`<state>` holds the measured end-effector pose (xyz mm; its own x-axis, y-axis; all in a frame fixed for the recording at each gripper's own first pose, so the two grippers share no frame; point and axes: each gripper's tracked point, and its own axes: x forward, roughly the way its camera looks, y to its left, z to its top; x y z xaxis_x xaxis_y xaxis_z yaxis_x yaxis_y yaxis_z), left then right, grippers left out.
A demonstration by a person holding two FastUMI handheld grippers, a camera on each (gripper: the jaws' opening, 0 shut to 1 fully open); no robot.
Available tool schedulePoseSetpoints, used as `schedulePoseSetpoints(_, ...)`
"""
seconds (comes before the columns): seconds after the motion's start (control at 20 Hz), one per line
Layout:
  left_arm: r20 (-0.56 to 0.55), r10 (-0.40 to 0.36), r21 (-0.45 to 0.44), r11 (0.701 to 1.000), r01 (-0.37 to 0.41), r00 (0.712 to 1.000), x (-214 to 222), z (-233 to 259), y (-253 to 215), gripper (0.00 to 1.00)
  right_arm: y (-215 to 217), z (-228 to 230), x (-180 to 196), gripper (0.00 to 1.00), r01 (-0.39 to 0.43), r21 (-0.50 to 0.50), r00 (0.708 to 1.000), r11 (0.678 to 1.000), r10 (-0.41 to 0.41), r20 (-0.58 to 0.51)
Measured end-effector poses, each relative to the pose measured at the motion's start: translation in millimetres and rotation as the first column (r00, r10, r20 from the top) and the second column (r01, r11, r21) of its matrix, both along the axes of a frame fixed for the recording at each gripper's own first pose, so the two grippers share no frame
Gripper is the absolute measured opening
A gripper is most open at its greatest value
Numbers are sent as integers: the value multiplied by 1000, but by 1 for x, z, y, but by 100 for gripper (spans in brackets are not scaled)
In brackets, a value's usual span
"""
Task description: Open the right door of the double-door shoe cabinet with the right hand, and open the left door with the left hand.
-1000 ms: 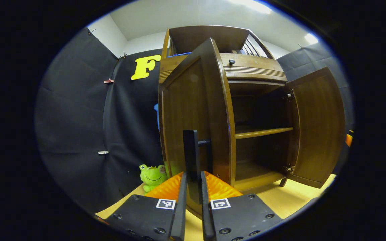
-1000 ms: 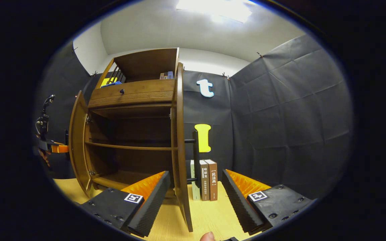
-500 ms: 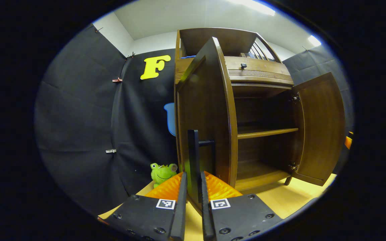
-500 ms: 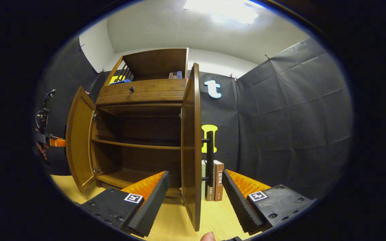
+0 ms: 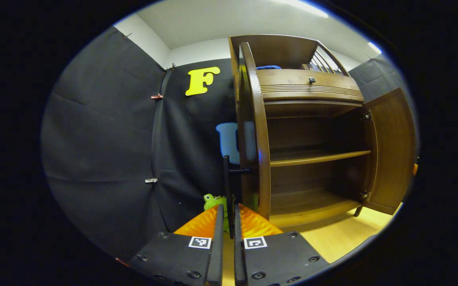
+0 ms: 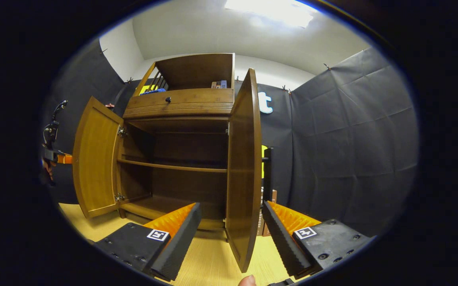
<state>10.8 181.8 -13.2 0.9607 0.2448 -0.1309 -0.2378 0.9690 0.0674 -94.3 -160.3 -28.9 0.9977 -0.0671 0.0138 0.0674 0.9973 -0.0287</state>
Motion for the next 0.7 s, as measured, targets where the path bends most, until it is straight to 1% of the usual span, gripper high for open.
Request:
schedulePoseSetpoints(0.1,-13,-8,-22,1000,7,1000,0,-8,6,16,4,-3,0,98,-8,-8,1000,1000,8,-5)
schedulePoseSetpoints(0.15,-16,-10,-27,1000,9,1000,-1,-10,8,13,6,-4,0,97,-11,-10,1000,1000,11,-6)
schedulePoseSetpoints(0.2,-14,-14,-27,1000,14,1000,-1,-10,9,19,8,-5,1,97,-14,-11,1000,1000,14,-9)
schedulePoseSetpoints(0.25,-15,-15,-27,1000,14,1000,-1,-10,10,23,10,-6,0,97,-18,-13,1000,1000,18,-11)
schedulePoseSetpoints(0.45,-5,0,-10,1000,0,1000,-4,-5,10,23,13,-7,-2,97,-21,-21,1000,1000,21,-13)
schedulePoseSetpoints(0.7,15,31,-20,999,-31,999,-19,4,10,23,11,-8,-1,97,-22,-10,1000,1000,22,-17)
